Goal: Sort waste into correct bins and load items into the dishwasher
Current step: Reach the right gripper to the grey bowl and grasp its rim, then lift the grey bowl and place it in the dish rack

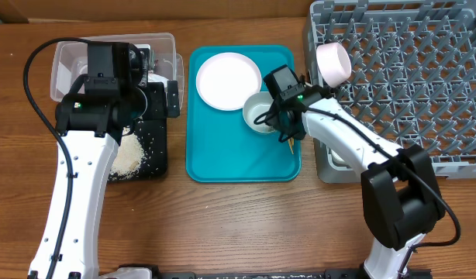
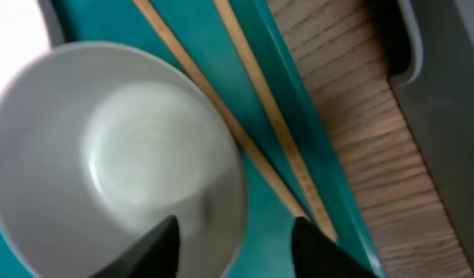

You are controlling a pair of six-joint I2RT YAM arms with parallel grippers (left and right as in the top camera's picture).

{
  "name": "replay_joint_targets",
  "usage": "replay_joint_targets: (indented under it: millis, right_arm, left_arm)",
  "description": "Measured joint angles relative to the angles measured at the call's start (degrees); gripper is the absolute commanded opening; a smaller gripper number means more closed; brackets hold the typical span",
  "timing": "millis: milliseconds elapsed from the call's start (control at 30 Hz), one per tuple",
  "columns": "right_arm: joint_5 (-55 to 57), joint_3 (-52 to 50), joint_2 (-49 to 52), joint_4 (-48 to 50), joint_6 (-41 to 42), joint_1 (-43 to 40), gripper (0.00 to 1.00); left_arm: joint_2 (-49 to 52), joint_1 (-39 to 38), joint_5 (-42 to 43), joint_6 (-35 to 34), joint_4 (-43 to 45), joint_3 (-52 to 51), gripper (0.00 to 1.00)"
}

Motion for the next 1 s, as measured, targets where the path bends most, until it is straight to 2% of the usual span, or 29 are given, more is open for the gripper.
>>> replay_joint_targets:
  millis: [133, 333, 400, 467, 767, 1000]
  right_arm:
    - [0.11, -0.35, 0.0, 0.35, 0.66, 0.0, 0.27]
    - [-0.33, -0.35, 0.85, 1.84, 1.46, 0.0, 0.24]
    - [-1.38, -0.35, 2.03, 2.29, 1.51, 0.0, 0.16]
    - [-2.58, -0.35, 3.48, 2.47, 1.79, 0.0, 0.04]
    - [-4.17, 0.17, 3.52, -1.31, 0.63, -0.02, 0.04]
    - [-3.02, 2.89, -5.73, -4.33, -10.34, 0.0, 0.04]
  left_arm:
    - [0.0, 0.0, 0.0, 0.0, 0.0, 0.0, 1.0]
    - [0.0, 0.0, 0.0, 0.0, -0.02, 0.0, 1.0]
    - [0.0, 0.0, 0.0, 0.0, 0.0, 0.0, 1.0]
    - [0.0, 0.0, 0.02, 0.0, 0.0, 0.0, 1.0]
    - [0.0, 0.0, 0.0, 0.0, 0.02, 0.0, 1.0]
    - [0.0, 0.0, 0.0, 0.0, 0.0, 0.0, 1.0]
